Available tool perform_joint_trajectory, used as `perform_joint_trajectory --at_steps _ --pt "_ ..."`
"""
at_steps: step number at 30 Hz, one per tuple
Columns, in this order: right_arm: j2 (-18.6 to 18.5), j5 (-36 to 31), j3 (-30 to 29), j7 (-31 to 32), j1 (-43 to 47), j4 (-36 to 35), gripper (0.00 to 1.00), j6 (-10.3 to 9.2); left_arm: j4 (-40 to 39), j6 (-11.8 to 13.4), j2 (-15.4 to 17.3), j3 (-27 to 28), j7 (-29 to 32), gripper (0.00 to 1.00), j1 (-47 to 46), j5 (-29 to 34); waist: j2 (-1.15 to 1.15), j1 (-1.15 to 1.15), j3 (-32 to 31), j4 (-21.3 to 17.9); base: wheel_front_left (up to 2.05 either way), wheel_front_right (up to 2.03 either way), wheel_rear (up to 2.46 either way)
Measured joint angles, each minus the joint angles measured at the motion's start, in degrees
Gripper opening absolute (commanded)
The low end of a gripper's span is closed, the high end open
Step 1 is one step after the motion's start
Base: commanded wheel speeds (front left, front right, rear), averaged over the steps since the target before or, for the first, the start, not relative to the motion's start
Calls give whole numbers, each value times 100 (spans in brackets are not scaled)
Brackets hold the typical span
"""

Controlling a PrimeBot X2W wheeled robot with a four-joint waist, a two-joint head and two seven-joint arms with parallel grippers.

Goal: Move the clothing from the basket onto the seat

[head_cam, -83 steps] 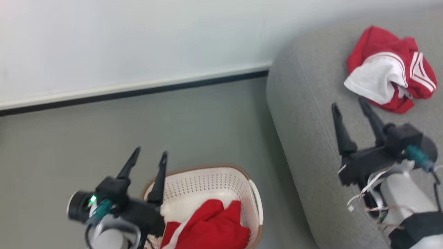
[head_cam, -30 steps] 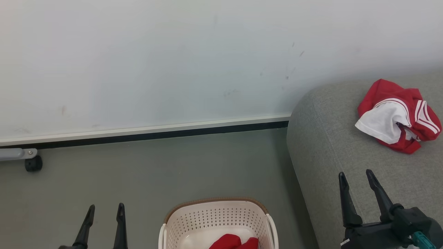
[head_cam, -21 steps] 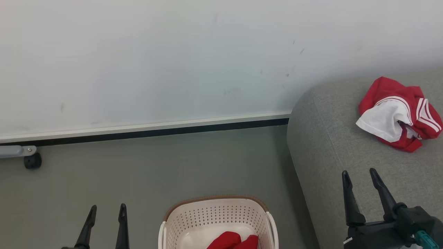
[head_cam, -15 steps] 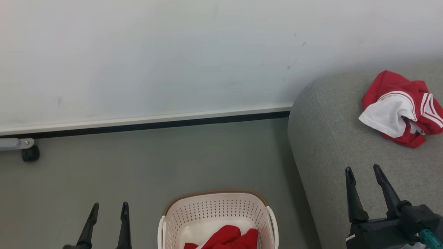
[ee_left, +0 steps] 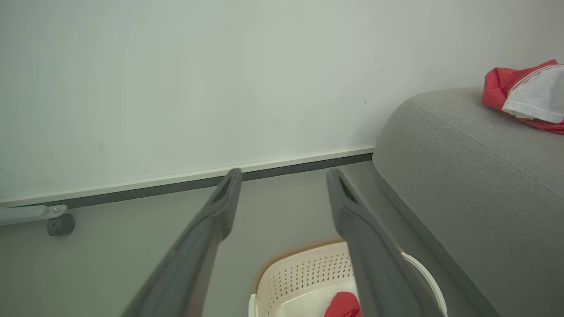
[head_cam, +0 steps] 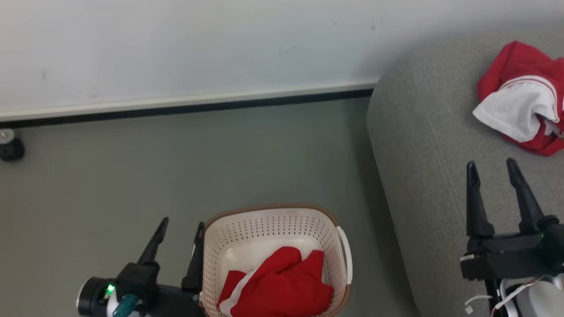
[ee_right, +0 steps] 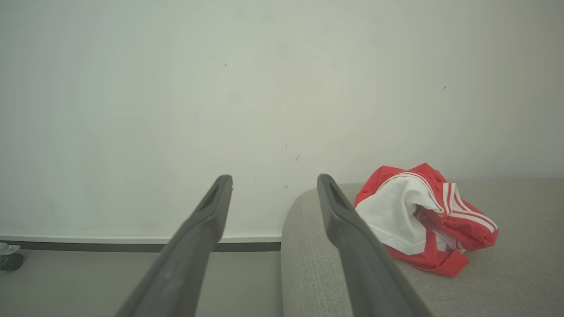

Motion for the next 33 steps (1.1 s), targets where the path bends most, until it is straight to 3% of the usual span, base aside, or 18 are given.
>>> perform_joint_trajectory --at_steps 10,20,33 --pt "-234 -153 -245 0 -435 -408 100 0 1121 -298 -169 -679 476 100 -904 428 0 0 800 -227 0 0 0" --pt "-296 -290 -291 -1 -962 -907 100 0 2206 -404 -538 -1128 882 100 -1764 736 0 1 1639 -515 0 0 0" --pt "-327 -553 -297 -3 -1620 -1616 100 0 3297 -550 -678 -1436 1288 100 -2843 1014 1 0 2775 -683 0 0 0"
